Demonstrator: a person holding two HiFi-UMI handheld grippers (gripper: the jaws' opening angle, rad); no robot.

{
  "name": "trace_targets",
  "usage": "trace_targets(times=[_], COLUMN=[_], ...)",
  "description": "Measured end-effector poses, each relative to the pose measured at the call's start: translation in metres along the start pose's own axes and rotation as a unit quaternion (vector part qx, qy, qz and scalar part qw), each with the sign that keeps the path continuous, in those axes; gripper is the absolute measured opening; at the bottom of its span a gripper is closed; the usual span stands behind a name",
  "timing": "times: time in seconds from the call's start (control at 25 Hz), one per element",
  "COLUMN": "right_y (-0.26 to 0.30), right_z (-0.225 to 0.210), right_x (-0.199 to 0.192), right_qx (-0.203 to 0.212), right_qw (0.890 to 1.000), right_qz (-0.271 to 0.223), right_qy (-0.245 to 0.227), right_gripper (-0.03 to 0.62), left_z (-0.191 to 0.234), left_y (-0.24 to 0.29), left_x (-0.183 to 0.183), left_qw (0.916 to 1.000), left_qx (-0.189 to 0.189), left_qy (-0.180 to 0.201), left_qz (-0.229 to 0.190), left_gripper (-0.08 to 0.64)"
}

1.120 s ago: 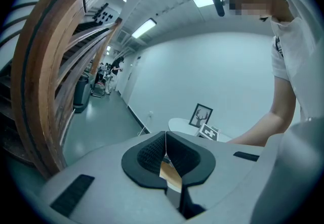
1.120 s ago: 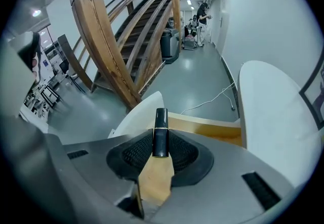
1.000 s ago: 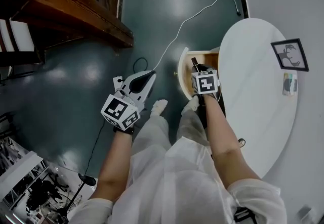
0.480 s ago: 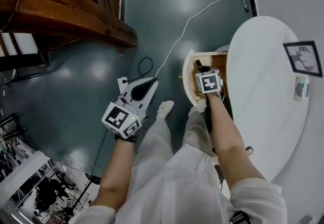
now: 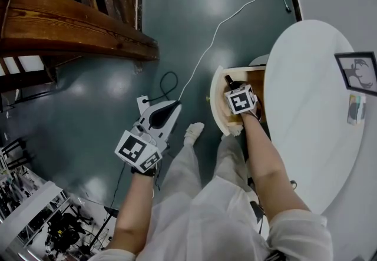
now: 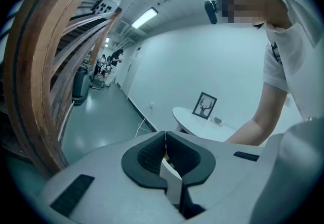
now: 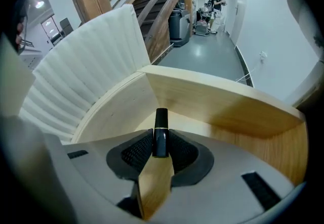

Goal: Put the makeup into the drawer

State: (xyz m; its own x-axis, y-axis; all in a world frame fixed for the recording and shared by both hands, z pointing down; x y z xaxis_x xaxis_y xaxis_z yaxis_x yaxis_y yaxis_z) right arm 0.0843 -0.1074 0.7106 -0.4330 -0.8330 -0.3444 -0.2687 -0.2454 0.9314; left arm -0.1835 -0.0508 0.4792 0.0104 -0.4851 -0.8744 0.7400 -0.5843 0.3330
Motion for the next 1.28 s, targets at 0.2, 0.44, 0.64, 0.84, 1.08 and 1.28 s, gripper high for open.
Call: trace_targets(times=[0.2, 0.44, 0.64, 0.84, 1.08, 1.28], right_y=[0.013, 0.021, 0.024, 0.027, 0.03, 0.026], right_z=[-0.005, -0.007, -0.006, -0.003, -0.002, 0.002], right_x=[0.002, 0.005, 0.008, 0.011, 0.001, 0.006], right_qx=[0.001, 0.005, 0.005, 0.006, 0.013, 0.016], right_qw=[1.0, 0.999, 0.999, 0.998, 0.999, 0.999], right_qz=[0.008, 0.002, -0.002, -0.007, 0.019, 0.018], right_qy=[-0.022, -0.037, -0.051, -0.058, -0.036, -0.03], right_gripper=[0.091, 0.091, 0.092, 0.092, 0.101, 0.114], left_z=[0.001, 0.007, 0.01, 0.013, 0.011, 0.013], left_y=[0.009, 0.012, 0.012, 0.009, 0.006, 0.003], left_x=[-0.002, -0.006, -0.007, -0.009, -0.01, -0.008], left_qw=[1.0, 1.0, 0.9999, 0.9999, 0.9999, 0.9999], left_qx=[-0.002, 0.0, 0.002, 0.002, 0.004, 0.004], left_qy=[-0.001, -0.004, -0.006, -0.009, -0.009, -0.009], left_qz=[0.003, 0.008, 0.008, 0.008, 0.006, 0.003], left_gripper=[0.017, 0.018, 0.018, 0.018, 0.018, 0.018])
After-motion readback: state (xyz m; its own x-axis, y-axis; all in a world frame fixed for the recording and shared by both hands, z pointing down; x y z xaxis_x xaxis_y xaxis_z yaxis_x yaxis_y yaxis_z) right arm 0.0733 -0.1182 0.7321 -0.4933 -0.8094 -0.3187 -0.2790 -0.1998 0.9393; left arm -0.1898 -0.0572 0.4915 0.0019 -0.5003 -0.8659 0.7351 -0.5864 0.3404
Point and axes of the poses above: the fingertips, and each gripper's own axes: y forward along the fingers, z to its left, x out of its top, the point moved 10 cm from there along -y, backward along the fingers, and after that the axes turned 1 degree about -z, right-handed, at the moved point
